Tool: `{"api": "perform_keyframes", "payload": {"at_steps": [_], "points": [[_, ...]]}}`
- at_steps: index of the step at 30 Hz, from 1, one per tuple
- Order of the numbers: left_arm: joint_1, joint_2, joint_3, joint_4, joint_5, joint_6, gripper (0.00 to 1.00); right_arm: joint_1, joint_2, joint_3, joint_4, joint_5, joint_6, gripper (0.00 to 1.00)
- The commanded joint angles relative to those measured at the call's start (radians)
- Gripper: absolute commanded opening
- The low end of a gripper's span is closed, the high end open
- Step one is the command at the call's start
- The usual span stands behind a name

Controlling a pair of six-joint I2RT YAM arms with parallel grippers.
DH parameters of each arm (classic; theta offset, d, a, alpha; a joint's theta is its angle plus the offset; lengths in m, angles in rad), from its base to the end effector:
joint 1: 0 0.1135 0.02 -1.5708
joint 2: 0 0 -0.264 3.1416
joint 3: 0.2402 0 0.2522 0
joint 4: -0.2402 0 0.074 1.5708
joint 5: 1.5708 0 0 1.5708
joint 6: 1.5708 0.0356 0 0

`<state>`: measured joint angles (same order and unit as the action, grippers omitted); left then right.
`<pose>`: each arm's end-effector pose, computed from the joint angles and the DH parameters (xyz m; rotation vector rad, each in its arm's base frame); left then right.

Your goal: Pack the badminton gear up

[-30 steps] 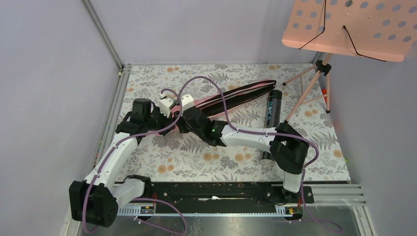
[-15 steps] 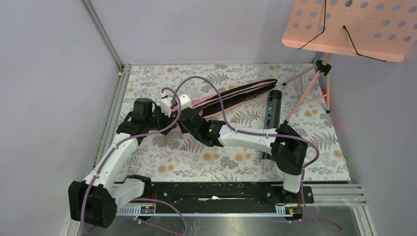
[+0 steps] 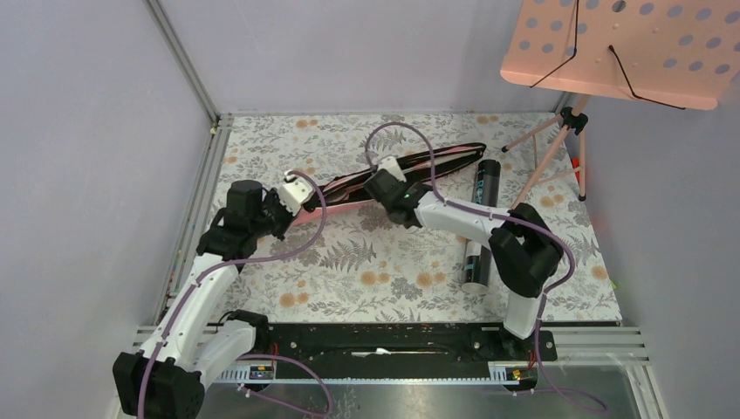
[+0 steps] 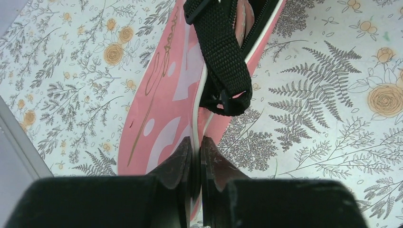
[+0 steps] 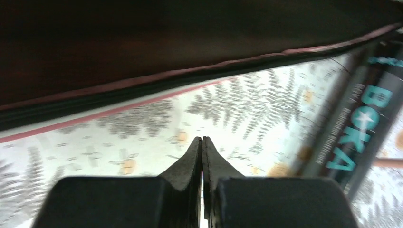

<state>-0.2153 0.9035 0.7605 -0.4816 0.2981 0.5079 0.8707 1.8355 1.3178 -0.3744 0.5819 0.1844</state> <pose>0.1885 -0.0519 0.2822 0.9203 1.9633 -0.1599 0.2706 0.2908 0.2185 -0.5385 2.2212 -0.1842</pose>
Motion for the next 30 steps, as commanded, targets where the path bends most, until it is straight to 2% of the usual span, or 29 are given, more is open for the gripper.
{"api": "perform_keyframes", "payload": {"at_steps": [1, 5, 9, 12, 16, 21, 26, 30], "points": [[0.008, -0.020, 0.033, 0.032, 0.020, 0.062, 0.00, -0.048, -0.025, 0.024, -0.085, 0.068, -0.046, 0.00], [0.008, 0.015, 0.084, -0.012, 0.108, -0.020, 0.00, -0.037, -0.096, -0.029, 0.065, -0.157, -0.066, 0.00], [0.008, 0.058, 0.138, -0.040, 0.142, -0.095, 0.00, -0.008, -0.217, -0.175, 0.325, -0.500, -0.075, 0.17], [0.008, 0.083, 0.153, -0.045, 0.161, -0.132, 0.00, 0.036, -0.247, -0.223, 0.504, -0.620, -0.050, 0.28], [0.008, 0.092, 0.166, -0.061, 0.199, -0.148, 0.00, 0.087, -0.231, -0.200, 0.607, -0.622, -0.049, 0.41], [0.008, 0.087, 0.170, -0.063, 0.225, -0.169, 0.00, 0.113, -0.180, -0.157, 0.686, -0.603, -0.058, 0.52], [0.008, 0.102, 0.189, -0.060, 0.247, -0.212, 0.00, 0.152, -0.124, -0.082, 0.704, -0.528, -0.141, 0.57], [0.005, 0.110, 0.197, -0.055, 0.271, -0.230, 0.00, 0.161, -0.100, -0.040, 0.686, -0.464, -0.158, 0.57]]}}
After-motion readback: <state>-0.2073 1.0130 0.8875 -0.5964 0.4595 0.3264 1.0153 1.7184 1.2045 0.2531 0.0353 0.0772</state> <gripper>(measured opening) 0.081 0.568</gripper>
